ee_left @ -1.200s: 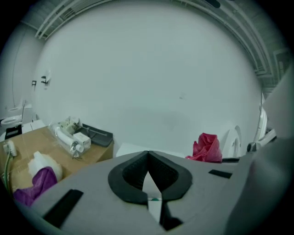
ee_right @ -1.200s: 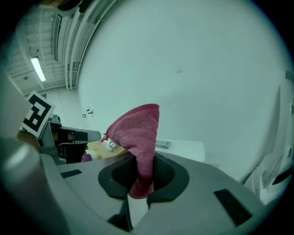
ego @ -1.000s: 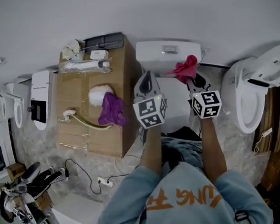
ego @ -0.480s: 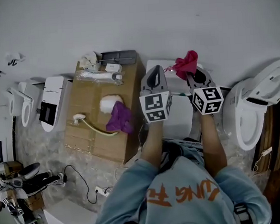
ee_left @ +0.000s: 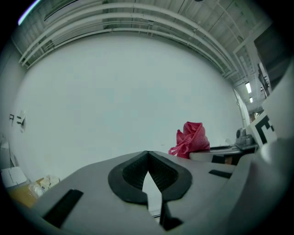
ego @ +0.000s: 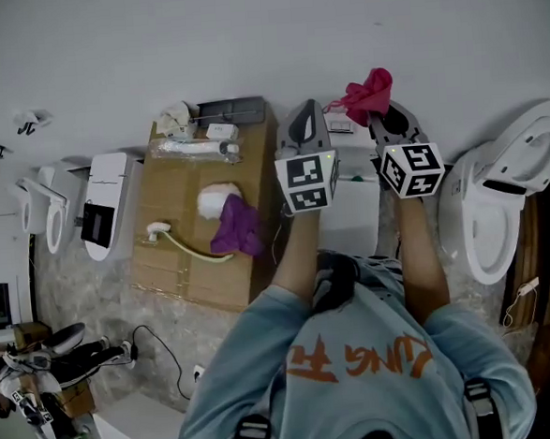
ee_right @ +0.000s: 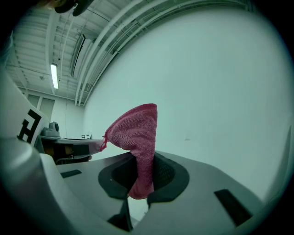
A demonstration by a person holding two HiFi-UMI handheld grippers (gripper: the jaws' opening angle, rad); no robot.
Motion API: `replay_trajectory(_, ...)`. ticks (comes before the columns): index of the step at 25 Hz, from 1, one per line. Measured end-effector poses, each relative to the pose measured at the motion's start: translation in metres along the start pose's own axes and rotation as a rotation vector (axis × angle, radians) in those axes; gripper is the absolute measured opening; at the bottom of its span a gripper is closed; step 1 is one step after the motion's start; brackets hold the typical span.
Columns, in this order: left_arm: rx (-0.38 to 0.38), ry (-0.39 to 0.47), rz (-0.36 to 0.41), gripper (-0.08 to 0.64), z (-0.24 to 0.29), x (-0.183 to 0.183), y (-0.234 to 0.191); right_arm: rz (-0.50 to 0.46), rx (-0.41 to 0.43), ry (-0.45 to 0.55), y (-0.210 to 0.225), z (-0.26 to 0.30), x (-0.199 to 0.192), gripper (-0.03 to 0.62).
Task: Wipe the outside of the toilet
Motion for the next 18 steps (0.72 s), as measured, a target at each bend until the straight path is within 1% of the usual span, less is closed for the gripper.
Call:
replay_trajectory(6,-0.007,0.010,0.031,0.020,0.007,0.002,0.001,0.000,-0.004,0.020,0.005,0.005,0.004,0.067)
replay_trajectory(12,-0.001,0.011,0.014,0.020,0.014,0.001,-0.003,-0.027,-0.004,0.011,0.009,0.008,0.004,0.067)
replay_trajectory(18,-0.013,0.006,0.008,0.020,0.022,0.002,-0.002,-0.039,-0.004,0.006,0.012,0.012,0.005,0.067)
Point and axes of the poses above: the fingertips, and each gripper's own axes: z forward along the fingers, y to its right, x out of its top, the point moved 7 cm from there along -z, backward along the fingers, and after that the axes turned 14 degrees about -y, right-handed, at the moved point
